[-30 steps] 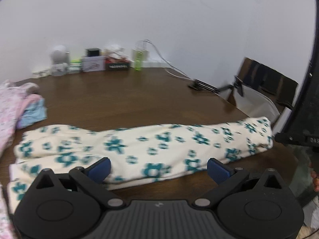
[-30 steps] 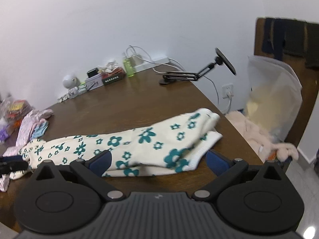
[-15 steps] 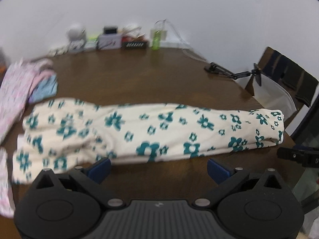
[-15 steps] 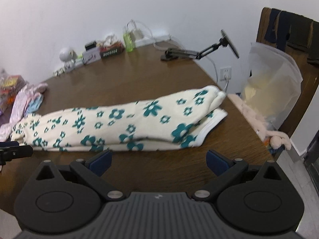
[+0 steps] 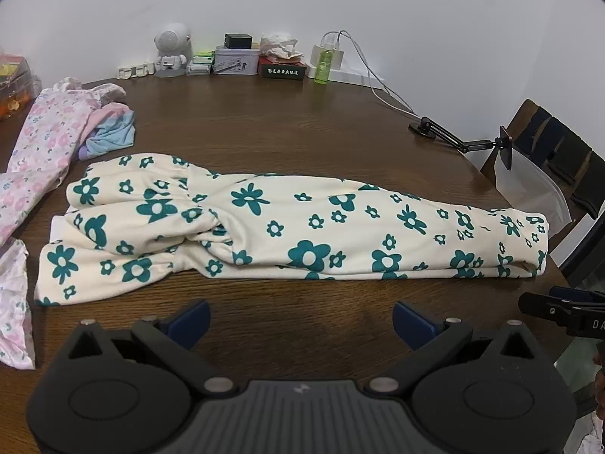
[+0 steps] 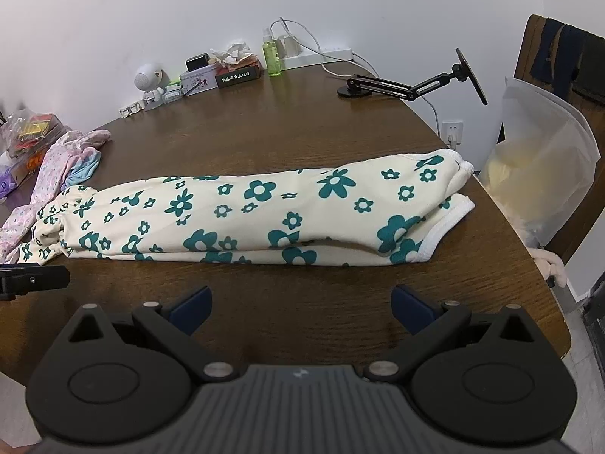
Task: Fold clothes
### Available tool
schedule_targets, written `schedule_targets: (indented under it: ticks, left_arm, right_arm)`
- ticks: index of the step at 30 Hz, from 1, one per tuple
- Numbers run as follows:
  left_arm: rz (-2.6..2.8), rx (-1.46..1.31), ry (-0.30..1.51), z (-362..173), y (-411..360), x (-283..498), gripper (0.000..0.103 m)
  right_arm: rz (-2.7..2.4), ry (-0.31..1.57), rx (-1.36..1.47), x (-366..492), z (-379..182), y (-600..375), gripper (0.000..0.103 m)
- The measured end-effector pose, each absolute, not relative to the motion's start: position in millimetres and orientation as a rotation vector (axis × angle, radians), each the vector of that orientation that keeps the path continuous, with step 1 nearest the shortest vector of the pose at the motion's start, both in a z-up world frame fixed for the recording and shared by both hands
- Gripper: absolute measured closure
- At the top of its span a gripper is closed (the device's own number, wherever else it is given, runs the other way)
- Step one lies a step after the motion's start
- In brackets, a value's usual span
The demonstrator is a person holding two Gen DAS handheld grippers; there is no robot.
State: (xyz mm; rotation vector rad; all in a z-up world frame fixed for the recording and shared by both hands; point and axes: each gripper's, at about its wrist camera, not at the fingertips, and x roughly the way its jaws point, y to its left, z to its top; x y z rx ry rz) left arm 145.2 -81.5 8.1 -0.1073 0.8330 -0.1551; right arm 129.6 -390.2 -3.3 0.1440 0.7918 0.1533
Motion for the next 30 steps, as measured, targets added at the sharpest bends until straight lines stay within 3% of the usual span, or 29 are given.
schedule_targets:
  ticks: [16, 20, 25, 30]
  left_arm:
    - [-0.541, 0.010, 0.753, 15.8, -201.3, 212.5, 0.004]
    - [-0.605, 0.032, 0.747, 7.4, -235.9, 238.0, 0.018]
    - [-0.675, 0.057, 0.773, -9.3, -272.7, 264.8, 0.057]
    - [-0.676, 0.087, 0.770, -24.7, -282.0, 268.2, 0.057]
  right_arm:
    - [0.093, 0.749, 0.521, 160.5, -13.9, -499.6, 0.000]
    - [0.107, 0.747, 0.600, 174.8, -24.1, -511.1, 0.005]
    - [0.124, 0.727, 0.642, 187.3, -29.7, -514.4, 0.013]
    - [0.126, 0.698, 0.705, 192.8, -35.3, -516.6, 0.033]
